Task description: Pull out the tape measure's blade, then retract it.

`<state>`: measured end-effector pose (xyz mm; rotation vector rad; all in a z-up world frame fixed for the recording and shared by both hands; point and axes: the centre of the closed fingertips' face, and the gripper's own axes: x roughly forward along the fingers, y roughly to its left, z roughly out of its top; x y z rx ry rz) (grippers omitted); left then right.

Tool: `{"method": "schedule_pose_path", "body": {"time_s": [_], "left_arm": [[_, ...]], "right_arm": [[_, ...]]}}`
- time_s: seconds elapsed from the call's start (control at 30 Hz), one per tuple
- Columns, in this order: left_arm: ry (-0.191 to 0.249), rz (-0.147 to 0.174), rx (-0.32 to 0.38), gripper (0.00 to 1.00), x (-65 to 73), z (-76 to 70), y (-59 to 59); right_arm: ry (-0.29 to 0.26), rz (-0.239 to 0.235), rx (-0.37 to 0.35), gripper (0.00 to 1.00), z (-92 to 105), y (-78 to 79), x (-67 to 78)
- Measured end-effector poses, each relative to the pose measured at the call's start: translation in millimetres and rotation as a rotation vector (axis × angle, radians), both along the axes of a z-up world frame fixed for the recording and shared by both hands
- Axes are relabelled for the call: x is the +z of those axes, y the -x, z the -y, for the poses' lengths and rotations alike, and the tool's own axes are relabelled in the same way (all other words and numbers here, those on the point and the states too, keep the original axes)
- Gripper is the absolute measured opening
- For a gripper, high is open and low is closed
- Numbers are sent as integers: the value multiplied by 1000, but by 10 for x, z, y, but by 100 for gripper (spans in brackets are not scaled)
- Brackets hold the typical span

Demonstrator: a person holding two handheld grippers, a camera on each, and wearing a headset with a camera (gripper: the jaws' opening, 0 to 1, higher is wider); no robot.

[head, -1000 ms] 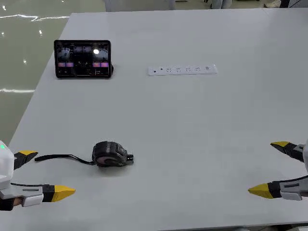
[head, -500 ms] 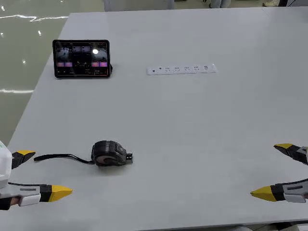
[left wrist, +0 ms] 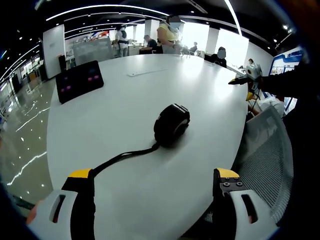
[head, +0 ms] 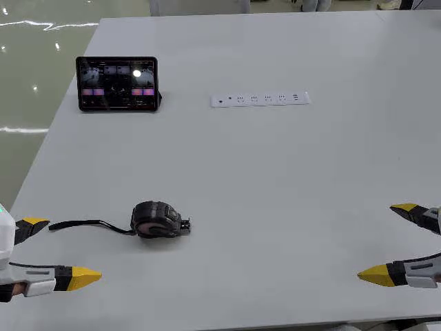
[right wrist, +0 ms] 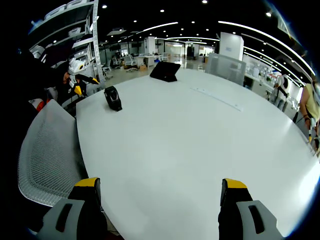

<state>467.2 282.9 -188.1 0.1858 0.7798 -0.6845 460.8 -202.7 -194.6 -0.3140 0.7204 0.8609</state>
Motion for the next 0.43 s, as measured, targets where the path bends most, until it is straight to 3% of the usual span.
{"method": "schedule_pose_path", "body": {"time_s": [0.07,0.43], "left_arm": [[-12,12,-5,96,-11,-17,-18],[-9,6,-4,99,-10,-24,-22]], "right_arm": [[1,-2,2,99,2,5,-6],[2,-1,3,99,22,-9,13]]}}
